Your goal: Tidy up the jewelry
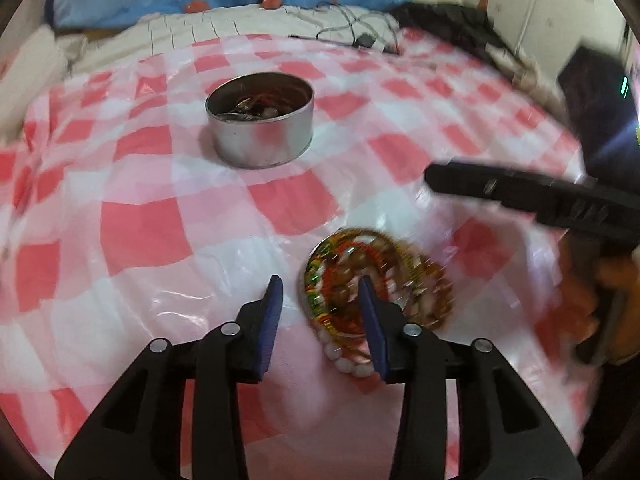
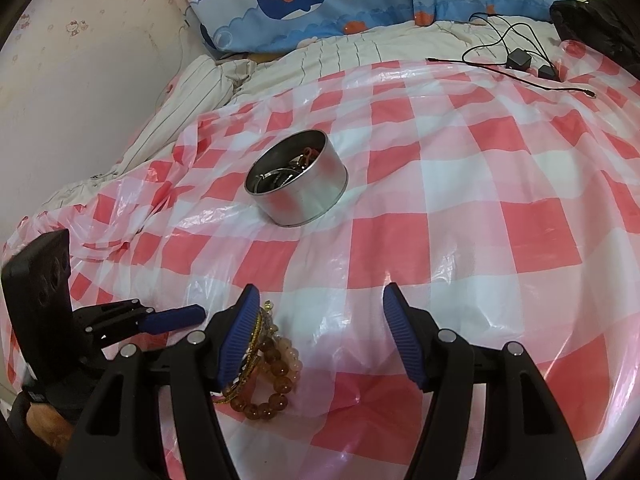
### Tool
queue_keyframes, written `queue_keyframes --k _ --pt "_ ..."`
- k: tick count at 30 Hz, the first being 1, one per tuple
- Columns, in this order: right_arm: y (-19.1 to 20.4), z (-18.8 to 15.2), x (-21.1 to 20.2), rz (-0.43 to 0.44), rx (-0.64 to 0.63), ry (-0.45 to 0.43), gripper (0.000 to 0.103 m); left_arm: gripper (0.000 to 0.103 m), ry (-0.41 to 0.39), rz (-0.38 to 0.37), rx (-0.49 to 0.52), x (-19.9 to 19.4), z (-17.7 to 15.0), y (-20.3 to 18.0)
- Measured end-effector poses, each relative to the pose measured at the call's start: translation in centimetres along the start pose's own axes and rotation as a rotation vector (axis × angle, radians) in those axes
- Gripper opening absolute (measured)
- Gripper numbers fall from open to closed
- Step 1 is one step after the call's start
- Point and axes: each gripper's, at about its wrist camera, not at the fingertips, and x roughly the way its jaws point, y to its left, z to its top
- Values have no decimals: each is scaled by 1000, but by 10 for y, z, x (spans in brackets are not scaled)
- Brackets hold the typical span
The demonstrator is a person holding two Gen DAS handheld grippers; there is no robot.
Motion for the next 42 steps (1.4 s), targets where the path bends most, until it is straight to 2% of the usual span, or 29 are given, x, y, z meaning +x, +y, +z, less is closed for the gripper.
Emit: queue_keyframes --k 1,2,5,10,16,20,26,31,34,38,41,42 --pt "0 0 0 0 0 0 63 7 12 7 11 1 0 0" --pt "0 0 0 1 0 -1 63 5 9 17 11 0 0 1" --pt "0 0 0 1 0 0 63 5 -44 -43 -41 -14 4 10" --pt "0 0 0 0 1 3 63 5 -107 -80 -116 -31 8 28" --pt "2 1 -2 11 1 1 63 5 -127 -67 -218 -33 7 52" --pt "4 -1 1 15 -8 14 63 5 -145 -47 -236 -39 10 58" --pt "10 -3 3 7 -47 20 63 5 -113 -7 -280 -34 6 73" --pt "20 -6 4 20 -103 36 63 5 -105 3 -276 -31 5 74" --pt "32 -10 6 22 -169 47 63 5 -93 2 -268 -27 4 72" --pt "52 -16 4 49 -262 22 63 5 -70 49 -235 -22 4 66" --pt "65 -19 8 47 -328 3 62 5 -59 52 -245 -20 2 68" --pt "71 -20 10 33 -358 -9 58 5 -56 52 -249 -19 2 70"
